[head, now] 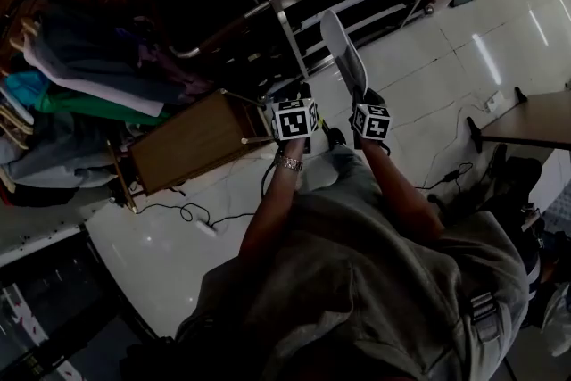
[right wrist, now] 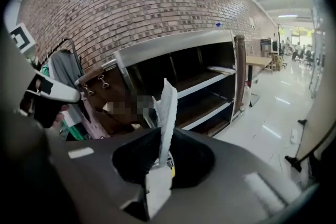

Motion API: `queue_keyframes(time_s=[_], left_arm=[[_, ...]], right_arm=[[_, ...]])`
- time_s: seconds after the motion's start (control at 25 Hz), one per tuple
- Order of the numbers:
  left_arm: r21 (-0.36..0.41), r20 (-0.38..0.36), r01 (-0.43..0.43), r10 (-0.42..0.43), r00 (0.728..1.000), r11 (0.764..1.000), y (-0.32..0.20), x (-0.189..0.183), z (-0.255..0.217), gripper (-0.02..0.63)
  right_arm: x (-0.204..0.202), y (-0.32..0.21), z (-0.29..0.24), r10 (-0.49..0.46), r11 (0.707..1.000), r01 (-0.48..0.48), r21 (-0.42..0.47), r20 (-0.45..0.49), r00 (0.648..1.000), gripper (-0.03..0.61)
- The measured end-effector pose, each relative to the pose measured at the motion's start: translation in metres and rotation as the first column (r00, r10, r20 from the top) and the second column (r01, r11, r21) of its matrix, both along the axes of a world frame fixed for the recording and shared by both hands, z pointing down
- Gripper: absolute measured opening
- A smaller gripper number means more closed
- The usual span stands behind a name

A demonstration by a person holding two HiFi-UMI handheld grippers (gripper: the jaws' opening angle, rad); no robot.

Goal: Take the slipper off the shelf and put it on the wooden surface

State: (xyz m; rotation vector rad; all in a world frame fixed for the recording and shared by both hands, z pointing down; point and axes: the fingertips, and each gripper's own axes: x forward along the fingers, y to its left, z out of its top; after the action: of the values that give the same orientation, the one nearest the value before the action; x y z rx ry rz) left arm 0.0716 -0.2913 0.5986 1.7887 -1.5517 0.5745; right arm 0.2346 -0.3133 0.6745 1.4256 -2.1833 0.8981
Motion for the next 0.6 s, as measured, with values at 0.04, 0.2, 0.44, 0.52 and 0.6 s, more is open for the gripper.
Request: queue_keyframes(time_s=[0.04, 0.2, 0.44, 0.52, 0.6], left_arm=[[0.008, 0.000, 0.013, -0.013, 1.000, 1.000, 0.016, -0.015, -0.002, 0.060], [0.029, 0.021, 0.044, -0.044, 0.999, 0.999, 0.112, -0.100, 0.009, 0.060], [-0.045, 0.032, 0.209, -0.208, 0.978, 0.977, 0.301, -0.250, 0.039, 0.060], [-0.062, 0.012, 0.266, -0.266, 0.964, 0.962, 0.352, -0.285, 0.036, 0.060], [-0.063, -0.017, 0.313, -0.315, 0.949, 0.948, 0.390, -0.309, 0.034, 0.060]], right_arm=[[-0.010, 0.020, 0.002, -0.004, 1.000, 0.004, 0.003, -0.003, 1.000, 0.044], [-0.079, 0.120, 0.018, -0.056, 0.998, 0.057, 0.027, -0.045, 0.997, 0.044], [-0.244, 0.290, 0.028, -0.201, 0.979, 0.200, -0.047, -0.006, 0.980, 0.044], [-0.300, 0.332, 0.026, -0.227, 0.970, 0.232, -0.079, 0.066, 0.972, 0.044], [-0.346, 0.356, 0.028, -0.250, 0.960, 0.261, -0.104, 0.108, 0.962, 0.044]])
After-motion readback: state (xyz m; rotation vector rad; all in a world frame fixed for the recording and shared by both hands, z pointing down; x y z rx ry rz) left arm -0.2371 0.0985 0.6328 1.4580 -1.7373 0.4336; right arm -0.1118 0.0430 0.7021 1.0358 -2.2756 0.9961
